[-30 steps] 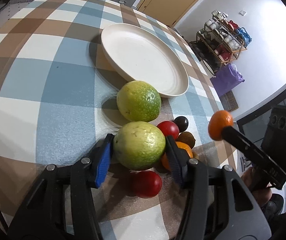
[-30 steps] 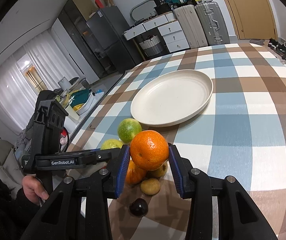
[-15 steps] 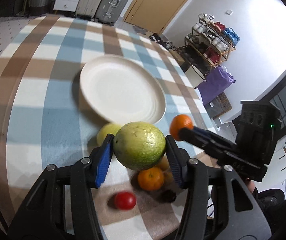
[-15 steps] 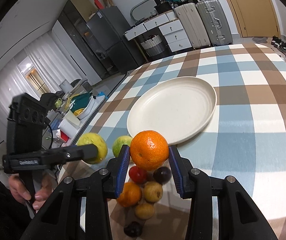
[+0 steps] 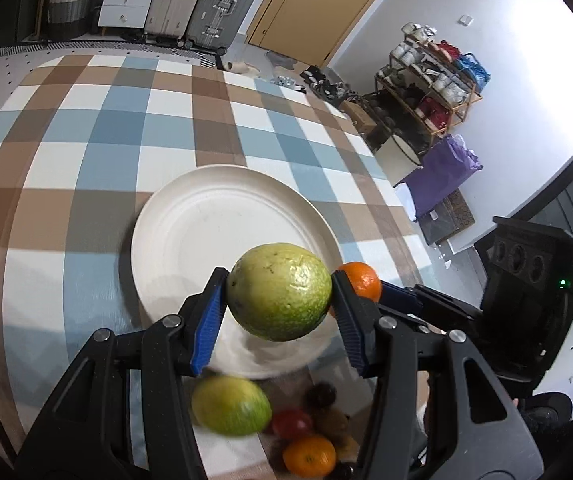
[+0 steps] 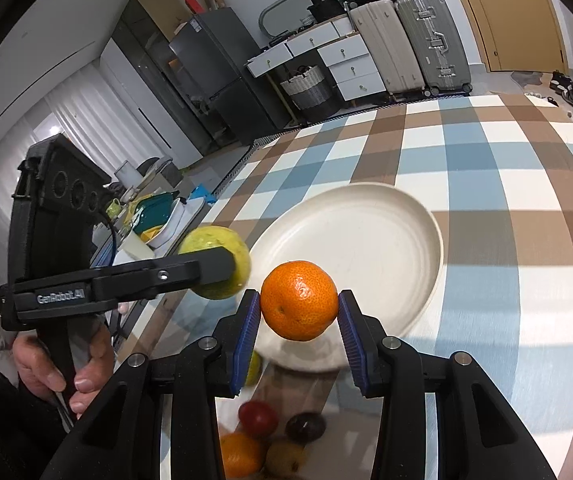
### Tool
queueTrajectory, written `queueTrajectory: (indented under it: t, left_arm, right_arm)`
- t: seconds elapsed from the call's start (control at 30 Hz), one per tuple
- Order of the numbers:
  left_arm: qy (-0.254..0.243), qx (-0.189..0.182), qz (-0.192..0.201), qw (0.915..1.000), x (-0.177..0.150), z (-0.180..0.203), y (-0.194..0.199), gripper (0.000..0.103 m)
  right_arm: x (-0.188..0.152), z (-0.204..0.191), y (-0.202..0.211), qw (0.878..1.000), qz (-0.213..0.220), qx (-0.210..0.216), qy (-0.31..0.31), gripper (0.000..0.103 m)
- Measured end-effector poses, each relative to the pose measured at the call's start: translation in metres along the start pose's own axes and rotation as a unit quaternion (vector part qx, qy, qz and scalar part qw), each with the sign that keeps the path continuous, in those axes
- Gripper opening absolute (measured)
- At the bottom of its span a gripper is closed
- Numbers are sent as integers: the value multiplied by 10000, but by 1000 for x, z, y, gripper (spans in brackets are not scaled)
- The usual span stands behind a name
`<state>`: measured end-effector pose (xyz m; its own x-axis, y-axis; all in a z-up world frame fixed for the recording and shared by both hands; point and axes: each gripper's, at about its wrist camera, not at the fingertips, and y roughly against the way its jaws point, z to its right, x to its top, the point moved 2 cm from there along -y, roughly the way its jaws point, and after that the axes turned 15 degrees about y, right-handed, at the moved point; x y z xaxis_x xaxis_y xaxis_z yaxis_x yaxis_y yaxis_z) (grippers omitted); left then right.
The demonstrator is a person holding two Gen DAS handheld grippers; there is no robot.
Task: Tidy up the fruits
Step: 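Lift the green citrus with left gripper while right gripper carries orange over plate, then drop the orange from the right gripper while the left gripper lowers the citrus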
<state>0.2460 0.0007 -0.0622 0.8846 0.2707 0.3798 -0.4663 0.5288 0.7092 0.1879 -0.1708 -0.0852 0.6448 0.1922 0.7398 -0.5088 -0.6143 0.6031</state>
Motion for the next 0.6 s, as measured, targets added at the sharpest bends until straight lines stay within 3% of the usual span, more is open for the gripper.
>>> queueTrajectory:
  t: [0.27,0.6]
  left_arm:
    - [181,8,-267,9995,27,-10,-38,49]
    - [319,54,-503,9982,37,-19,-69,49]
  right_arm:
    - [17,25,-24,9996,-266,-112,-6,40]
    - [18,40,-50,9990,-439,-103,-46,41]
